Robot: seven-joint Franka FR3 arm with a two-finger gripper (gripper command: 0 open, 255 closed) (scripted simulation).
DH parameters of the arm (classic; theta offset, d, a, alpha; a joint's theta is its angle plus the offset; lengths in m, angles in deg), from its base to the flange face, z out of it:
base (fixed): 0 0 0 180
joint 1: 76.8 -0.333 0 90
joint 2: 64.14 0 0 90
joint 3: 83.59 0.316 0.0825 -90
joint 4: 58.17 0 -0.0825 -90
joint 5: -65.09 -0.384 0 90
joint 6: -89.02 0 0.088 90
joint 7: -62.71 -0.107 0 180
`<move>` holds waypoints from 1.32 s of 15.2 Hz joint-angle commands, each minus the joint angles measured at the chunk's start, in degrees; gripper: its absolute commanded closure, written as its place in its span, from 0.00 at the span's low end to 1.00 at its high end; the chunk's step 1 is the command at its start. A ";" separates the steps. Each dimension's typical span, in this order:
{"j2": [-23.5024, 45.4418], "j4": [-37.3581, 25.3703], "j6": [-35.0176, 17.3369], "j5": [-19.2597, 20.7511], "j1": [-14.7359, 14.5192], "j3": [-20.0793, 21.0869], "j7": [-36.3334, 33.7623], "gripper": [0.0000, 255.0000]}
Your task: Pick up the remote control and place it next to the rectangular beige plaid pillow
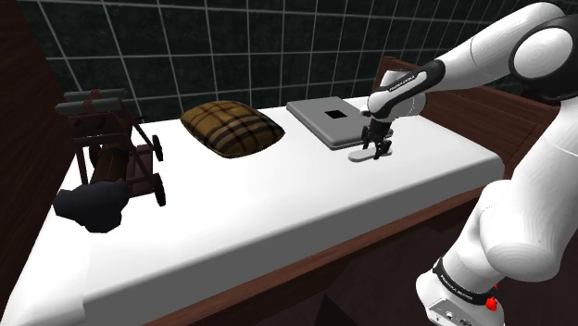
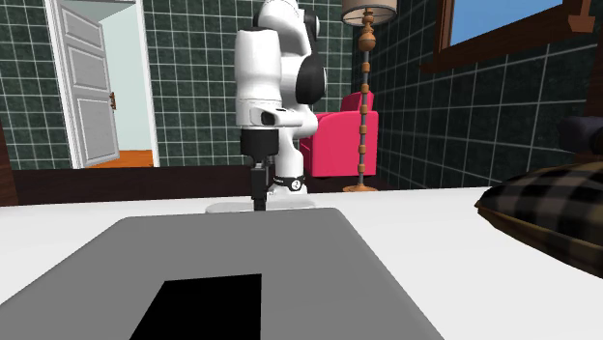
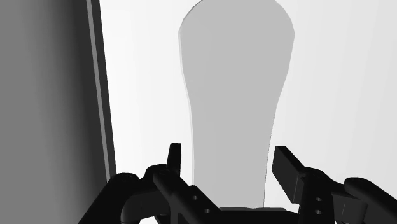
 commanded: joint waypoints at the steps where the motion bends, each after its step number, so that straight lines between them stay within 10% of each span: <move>1: -1.37 -0.40 1.40 1.30 -0.11 0.07 -1.07 1.00; 20: -10.74 -8.26 16.65 8.00 0.25 2.27 -6.12 1.00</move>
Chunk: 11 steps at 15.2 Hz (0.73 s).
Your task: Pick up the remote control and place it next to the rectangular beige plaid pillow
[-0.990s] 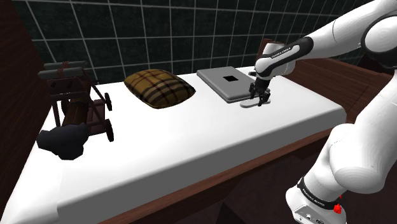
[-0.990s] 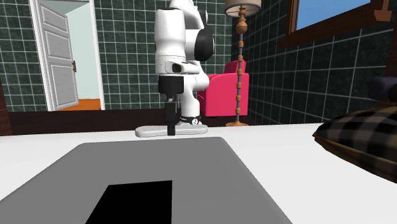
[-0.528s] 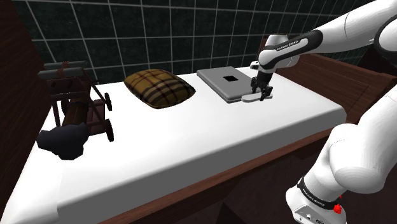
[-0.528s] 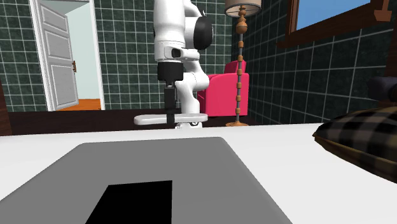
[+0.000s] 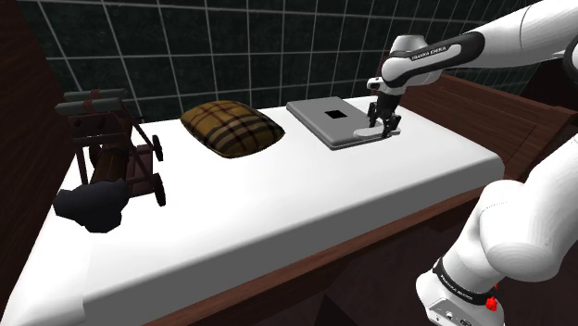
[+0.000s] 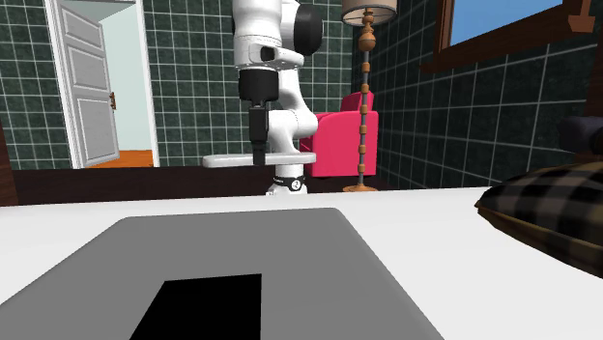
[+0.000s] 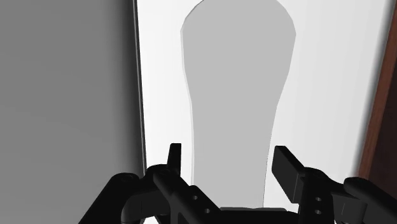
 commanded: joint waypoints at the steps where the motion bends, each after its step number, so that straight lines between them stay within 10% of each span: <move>1: -0.46 -1.23 1.62 0.18 0.01 0.20 -0.12 1.00; 11: -2.69 -7.20 9.48 1.02 -0.05 1.47 -0.87 1.00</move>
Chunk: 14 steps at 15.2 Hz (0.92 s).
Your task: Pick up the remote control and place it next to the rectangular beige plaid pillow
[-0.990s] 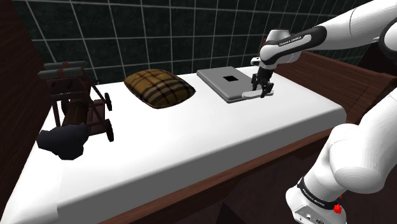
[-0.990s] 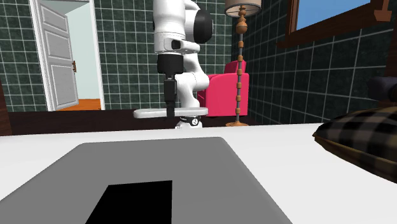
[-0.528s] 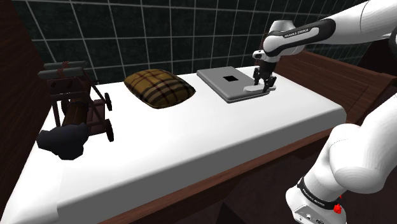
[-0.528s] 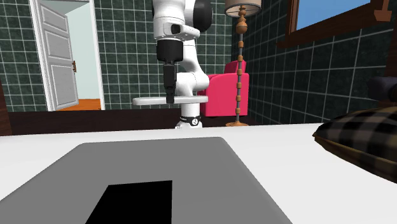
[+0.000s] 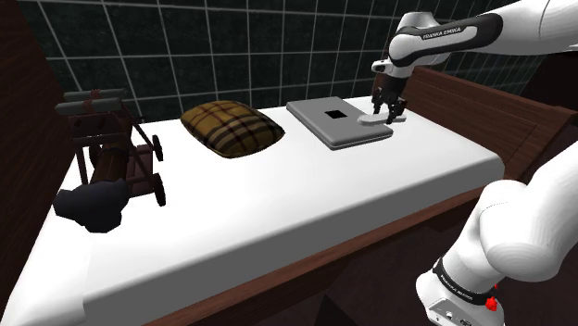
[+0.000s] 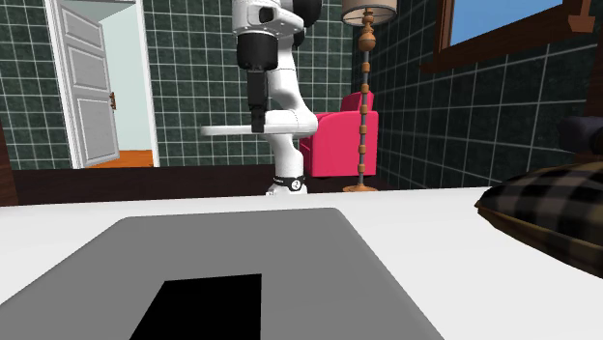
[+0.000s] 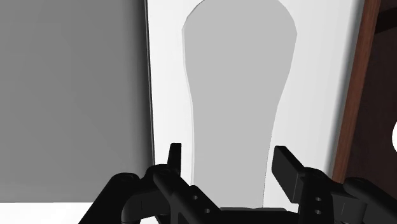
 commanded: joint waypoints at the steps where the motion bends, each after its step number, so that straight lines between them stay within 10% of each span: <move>1: 0.00 -1.46 1.47 -0.10 -0.08 0.13 0.04 1.00; 14: -0.86 -5.00 6.56 -0.84 -3.29 6.27 -8.41 1.00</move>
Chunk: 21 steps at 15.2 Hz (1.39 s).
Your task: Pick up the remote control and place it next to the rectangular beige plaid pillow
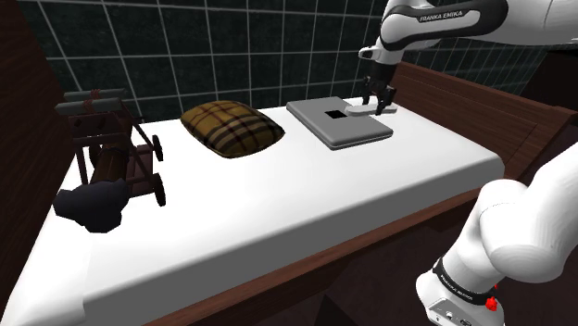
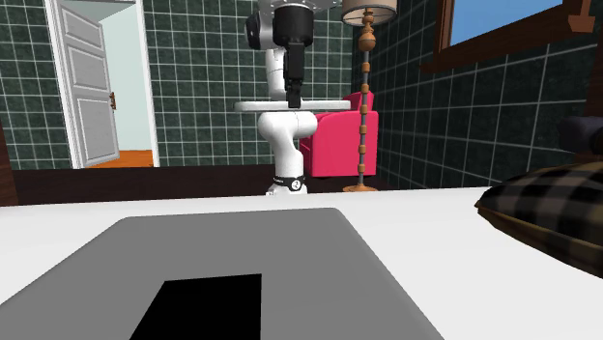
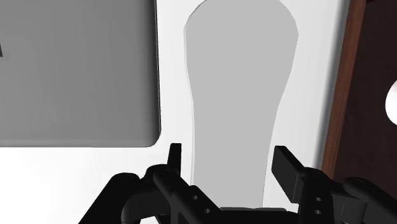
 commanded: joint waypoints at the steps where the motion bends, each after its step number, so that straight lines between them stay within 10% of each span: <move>1: 0.05 -0.06 0.24 -0.34 -1.04 1.77 -2.76 1.00; 21: 15.12 -14.62 2.09 -7.94 -11.92 14.59 -24.00 1.00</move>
